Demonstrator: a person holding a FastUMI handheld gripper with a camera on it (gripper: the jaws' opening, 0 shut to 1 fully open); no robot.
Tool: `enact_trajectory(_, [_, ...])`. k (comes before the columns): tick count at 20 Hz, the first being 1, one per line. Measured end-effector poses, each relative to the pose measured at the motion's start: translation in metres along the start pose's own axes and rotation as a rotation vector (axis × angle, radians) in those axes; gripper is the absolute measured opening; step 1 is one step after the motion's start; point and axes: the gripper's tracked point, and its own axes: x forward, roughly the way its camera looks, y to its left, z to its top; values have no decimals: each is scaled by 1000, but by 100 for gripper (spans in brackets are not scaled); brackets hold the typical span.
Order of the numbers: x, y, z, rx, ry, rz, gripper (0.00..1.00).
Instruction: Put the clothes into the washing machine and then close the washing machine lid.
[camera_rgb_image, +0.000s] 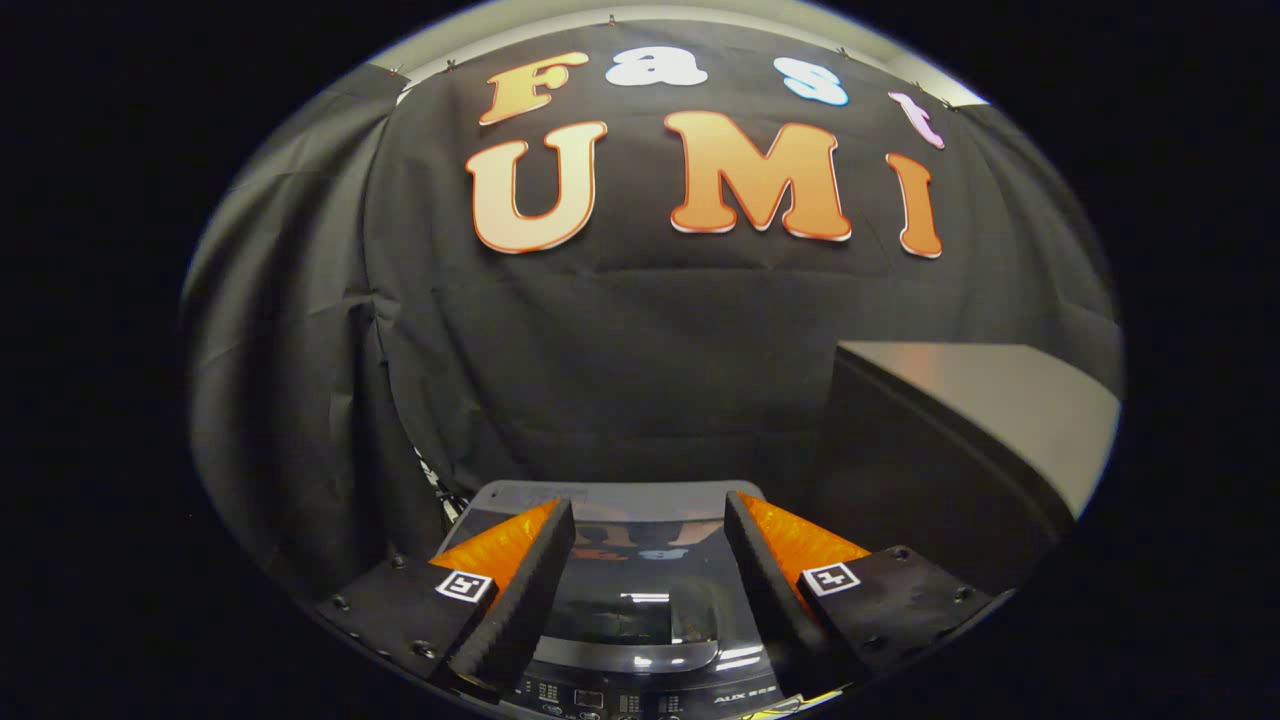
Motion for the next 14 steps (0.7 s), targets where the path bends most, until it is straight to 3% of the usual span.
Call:
enact_trajectory(8, [-100,-29,96,13,-119,44,97])
enact_trajectory(14, [-194,-99,131,61,-216,33,97])
